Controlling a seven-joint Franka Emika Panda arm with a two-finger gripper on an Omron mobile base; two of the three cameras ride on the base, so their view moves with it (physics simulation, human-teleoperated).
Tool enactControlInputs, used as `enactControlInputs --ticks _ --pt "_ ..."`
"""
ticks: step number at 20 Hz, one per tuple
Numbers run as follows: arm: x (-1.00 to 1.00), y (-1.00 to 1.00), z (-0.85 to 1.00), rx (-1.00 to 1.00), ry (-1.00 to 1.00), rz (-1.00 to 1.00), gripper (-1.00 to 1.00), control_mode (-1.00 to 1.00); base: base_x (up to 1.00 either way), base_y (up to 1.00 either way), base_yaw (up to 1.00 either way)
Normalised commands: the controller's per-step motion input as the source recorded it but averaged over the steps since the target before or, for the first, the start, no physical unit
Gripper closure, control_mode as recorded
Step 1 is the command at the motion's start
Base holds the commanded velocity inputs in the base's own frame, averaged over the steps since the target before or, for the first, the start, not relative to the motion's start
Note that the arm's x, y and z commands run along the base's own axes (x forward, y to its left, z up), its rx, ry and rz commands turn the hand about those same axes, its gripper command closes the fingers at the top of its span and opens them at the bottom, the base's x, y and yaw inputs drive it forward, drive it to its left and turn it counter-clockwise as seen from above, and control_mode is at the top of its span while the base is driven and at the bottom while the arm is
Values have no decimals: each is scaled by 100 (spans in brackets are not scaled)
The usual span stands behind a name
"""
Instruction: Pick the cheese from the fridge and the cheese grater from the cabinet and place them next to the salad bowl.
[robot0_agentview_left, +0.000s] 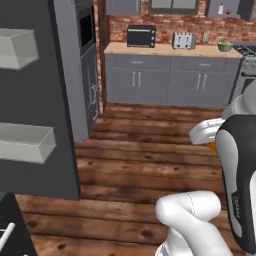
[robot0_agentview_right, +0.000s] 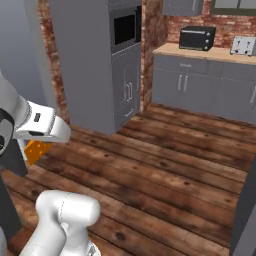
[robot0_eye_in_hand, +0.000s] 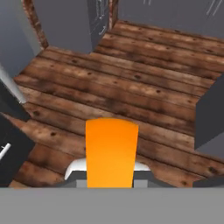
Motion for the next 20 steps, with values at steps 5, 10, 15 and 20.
enactControlInputs --ticks 5,10,15,20 --pt "0 0 0 0 0 0 100 100 67 14 -22" --pt "0 0 0 0 0 0 100 100 100 25 -17" --pt "0 0 0 0 0 0 100 100 100 31 -20" --pt "0 0 0 0 0 0 100 100 100 12 -6"
